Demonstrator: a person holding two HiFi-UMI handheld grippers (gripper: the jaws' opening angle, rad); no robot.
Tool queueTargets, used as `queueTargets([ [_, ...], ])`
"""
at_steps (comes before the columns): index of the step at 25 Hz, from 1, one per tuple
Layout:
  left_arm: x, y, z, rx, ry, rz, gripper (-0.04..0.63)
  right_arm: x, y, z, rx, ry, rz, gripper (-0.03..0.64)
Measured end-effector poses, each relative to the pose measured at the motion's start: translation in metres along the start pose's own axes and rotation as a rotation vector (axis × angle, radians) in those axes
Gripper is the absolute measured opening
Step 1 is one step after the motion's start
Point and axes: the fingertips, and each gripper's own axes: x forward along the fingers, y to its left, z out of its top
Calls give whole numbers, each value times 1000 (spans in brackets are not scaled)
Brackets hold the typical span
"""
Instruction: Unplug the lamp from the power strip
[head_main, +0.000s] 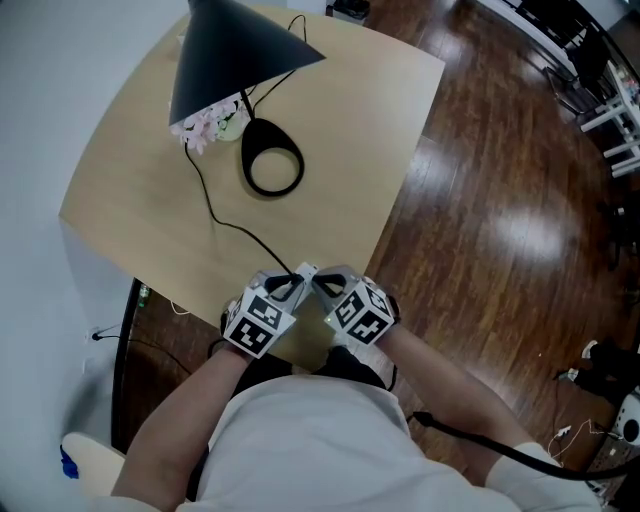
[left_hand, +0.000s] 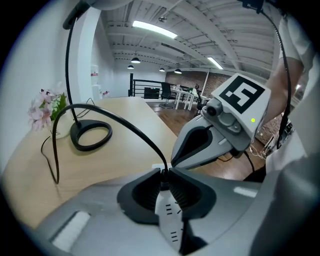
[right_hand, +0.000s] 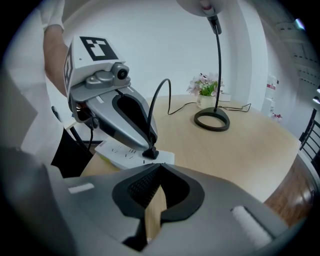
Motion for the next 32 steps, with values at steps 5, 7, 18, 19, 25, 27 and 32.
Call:
queueTargets([
  [5, -4, -1, 1, 10, -30, 22, 55, 1, -1, 0, -25, 23, -4, 8],
  [7, -11, -2, 6, 23, -61, 33, 54, 1, 0, 0, -31, 24, -6, 8],
  [18, -73, 14, -12, -84, -129, 105, 54, -1, 0, -1, -33, 17, 2, 8],
  [19, -76, 14, -17, -97, -131, 111, 54, -1, 0, -1, -36, 18, 2, 8],
  [25, -83, 7, -36, -152, -151, 100, 54, -2, 0, -1, -47, 21, 7, 8],
  [27, -82, 4, -40, -163, -149, 96, 54, -2, 0, -1, -51, 23, 6, 8],
  [32, -81, -1, -43, -175, -149, 103, 54, -2, 0, -1, -58, 23, 10, 8],
])
